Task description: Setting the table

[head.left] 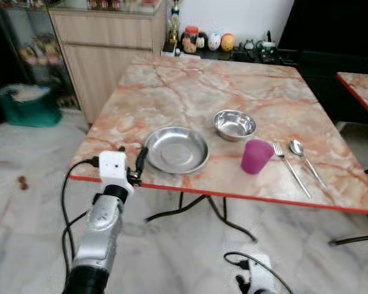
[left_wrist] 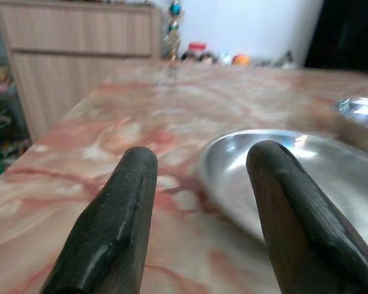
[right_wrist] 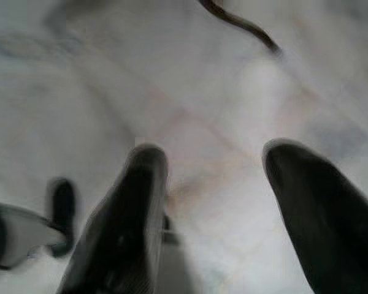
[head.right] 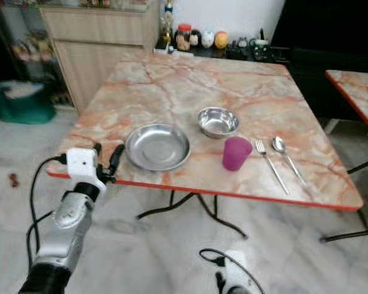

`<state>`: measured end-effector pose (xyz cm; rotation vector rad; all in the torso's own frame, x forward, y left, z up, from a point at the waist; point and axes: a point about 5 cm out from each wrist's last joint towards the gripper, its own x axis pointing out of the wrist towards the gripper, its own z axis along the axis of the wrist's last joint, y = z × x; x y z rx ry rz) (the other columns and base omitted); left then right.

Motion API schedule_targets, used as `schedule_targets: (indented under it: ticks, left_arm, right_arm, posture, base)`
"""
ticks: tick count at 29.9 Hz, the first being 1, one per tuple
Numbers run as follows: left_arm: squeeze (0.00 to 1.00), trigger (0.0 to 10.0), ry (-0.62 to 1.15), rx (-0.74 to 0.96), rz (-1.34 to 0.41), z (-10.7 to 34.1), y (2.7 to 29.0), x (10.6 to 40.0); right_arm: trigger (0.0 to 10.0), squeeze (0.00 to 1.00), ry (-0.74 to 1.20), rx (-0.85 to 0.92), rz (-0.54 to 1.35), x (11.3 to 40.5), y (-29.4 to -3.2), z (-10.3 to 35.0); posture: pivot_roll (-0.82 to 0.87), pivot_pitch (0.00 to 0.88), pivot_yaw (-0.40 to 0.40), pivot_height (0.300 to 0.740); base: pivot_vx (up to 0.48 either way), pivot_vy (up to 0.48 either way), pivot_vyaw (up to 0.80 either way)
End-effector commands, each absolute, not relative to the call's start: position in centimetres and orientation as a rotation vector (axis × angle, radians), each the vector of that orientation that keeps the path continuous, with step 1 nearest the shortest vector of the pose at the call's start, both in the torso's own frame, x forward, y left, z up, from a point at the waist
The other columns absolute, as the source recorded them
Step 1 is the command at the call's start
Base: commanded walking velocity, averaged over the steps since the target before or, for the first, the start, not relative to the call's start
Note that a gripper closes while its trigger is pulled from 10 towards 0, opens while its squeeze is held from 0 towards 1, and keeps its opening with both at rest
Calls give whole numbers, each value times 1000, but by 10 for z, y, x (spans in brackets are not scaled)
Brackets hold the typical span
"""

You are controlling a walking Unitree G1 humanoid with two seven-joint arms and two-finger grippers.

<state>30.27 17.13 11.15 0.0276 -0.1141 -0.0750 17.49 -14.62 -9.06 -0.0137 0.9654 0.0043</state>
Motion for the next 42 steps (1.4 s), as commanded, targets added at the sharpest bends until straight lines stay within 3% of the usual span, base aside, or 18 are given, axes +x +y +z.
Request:
schedule_targets:
  ticks: [1, 11, 23, 25, 30, 34, 35, 42]
  left_arm:
    - [0, 10000, -131, 12, -111, 117, 159, 305]
    - [0, 10000, -115, -6, -130, 116, 159, 304]
    - [0, 10000, -68, -124, 43, 125, 183, 324]
    - [1000, 10000, -55, -151, 93, 127, 190, 329]
    - [1000, 10000, -30, -229, 159, 129, 199, 335]
    - [1000, 10000, 86, -243, 192, 119, 205, 341]
    - [0, 10000, 105, -243, 180, 117, 205, 342]
    - [0, 10000, 196, -204, 81, 106, 195, 341]
  right_arm:
    - [10000, 0, 973, -30, -23, 172, -157, -92]
    - [10000, 0, 975, -40, -13, 172, -157, -92]
    - [10000, 0, 978, -36, -6, 172, -156, -92]
    - [10000, 0, 978, -35, -4, 172, -156, -92]
    - [10000, 0, 978, -33, -4, 172, -156, -92]
    - [10000, 0, 983, -32, 5, 172, -155, -92]
    - [10000, 0, 983, -32, 6, 172, -155, -92]
    - [10000, 0, 986, -31, 8, 172, -156, -92]
  posture:
    - [95, 0, -66, 740]
    - [96, 0, -68, 740]
    - [94, 0, -65, 740]
    - [94, 0, -66, 740]
    - [93, 0, -65, 740]
    - [95, 0, -66, 740]
    - [95, 0, -66, 740]
    - [95, 0, -70, 740]
  base:
    - [259, 0, 0]
    - [206, 0, 0]
    - [0, 0, 0]
    - [0, 0, 0]
    - [0, 0, 0]
    - [0, 0, 0]
    - [0, 0, 0]
    - [0, 0, 0]
